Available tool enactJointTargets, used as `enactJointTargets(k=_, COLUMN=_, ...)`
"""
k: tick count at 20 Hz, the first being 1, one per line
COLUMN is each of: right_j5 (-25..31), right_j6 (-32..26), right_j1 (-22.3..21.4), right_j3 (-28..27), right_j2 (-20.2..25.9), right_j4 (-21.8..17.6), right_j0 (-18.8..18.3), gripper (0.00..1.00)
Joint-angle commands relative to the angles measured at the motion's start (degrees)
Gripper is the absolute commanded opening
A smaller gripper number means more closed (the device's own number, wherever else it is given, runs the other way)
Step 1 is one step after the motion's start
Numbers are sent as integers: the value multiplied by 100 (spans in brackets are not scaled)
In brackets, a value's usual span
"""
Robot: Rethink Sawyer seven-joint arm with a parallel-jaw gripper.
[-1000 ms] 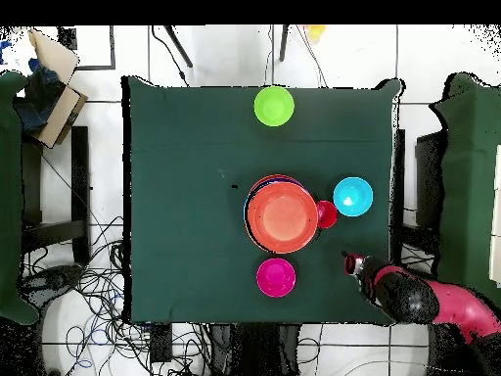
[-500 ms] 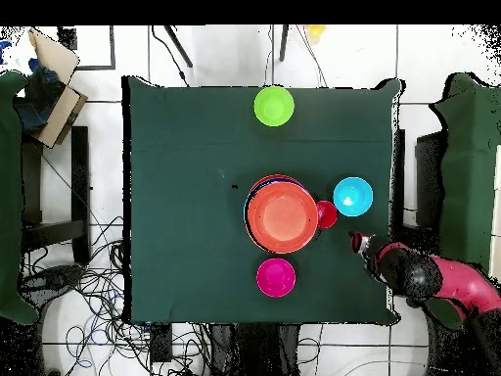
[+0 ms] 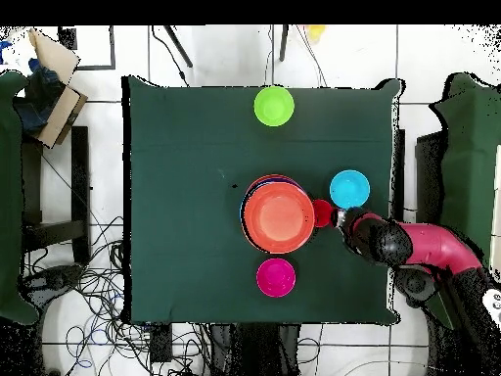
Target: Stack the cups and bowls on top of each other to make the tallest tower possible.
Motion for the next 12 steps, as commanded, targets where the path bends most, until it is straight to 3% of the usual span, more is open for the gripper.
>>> enactJointTargets(k=1, right_j5=677, right_j6=-584, right_j1=-431, right_j3=-306, right_j2=34, right_j4=329, right_j0=390, gripper=100)
enactJointTargets(k=5, right_j5=767, right_j6=-665, right_j1=-678, right_j3=-130, right_j2=30, right_j4=533, right_j0=388, gripper=100)
enactJointTargets(k=12, right_j5=678, right_j6=-942, right_j1=-593, right_j3=-83, right_j2=58, right_j4=640, right_j0=230, gripper=100)
